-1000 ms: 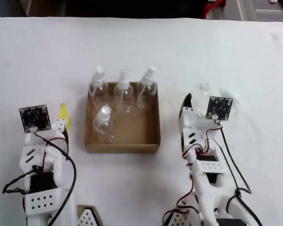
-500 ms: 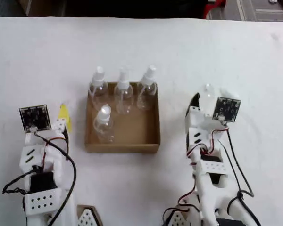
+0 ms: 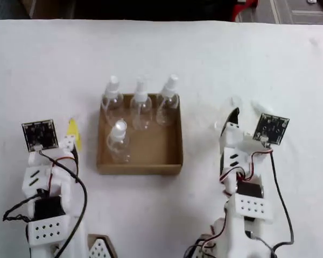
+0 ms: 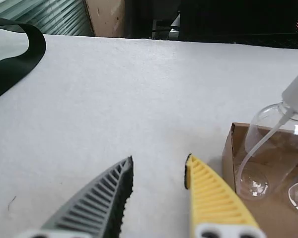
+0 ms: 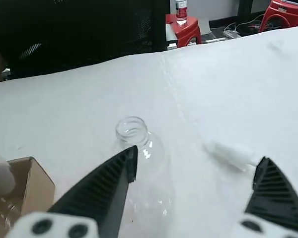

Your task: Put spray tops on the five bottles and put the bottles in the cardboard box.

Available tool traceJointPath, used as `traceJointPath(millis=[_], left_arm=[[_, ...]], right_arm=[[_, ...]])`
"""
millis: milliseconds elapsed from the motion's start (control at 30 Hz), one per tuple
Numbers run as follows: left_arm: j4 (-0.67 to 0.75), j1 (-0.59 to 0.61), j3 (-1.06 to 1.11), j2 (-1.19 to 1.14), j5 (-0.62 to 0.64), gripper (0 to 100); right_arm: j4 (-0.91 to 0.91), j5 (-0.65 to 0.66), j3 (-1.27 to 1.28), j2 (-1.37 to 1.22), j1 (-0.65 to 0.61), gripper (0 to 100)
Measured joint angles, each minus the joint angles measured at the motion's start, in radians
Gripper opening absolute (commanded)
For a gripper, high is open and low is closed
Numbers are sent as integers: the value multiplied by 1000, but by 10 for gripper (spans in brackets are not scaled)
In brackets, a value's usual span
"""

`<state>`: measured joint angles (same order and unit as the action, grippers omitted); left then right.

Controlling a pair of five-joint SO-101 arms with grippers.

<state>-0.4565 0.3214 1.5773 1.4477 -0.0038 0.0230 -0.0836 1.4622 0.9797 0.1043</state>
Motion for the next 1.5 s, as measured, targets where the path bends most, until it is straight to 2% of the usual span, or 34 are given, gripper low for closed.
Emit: traceJointPath(millis=[133,233,333,600,700,967,1200,1500], left_arm=[[0,0,0,0,0,166],[0,0,0,0,0,166],[0,0,0,0,0,166],[0,0,0,0,0,166],[0,0,0,0,0,166],[0,0,0,0,0,166],[0,0,0,0,0,166],[0,0,0,0,0,166]], right_arm=[[-87,28,-21,15,-6,318],[-238,60,-140,-17,-18,275],[-440,72,-322,-97,-20,249],[-1102,144,-933,-371,-52,272],[-1241,147,-1085,-477,-49,270],[-1283,147,-1209,-720,-57,269],[-1281,147,-1275,-756,-103,269],[-1224,149,-1283,-795,-101,269]])
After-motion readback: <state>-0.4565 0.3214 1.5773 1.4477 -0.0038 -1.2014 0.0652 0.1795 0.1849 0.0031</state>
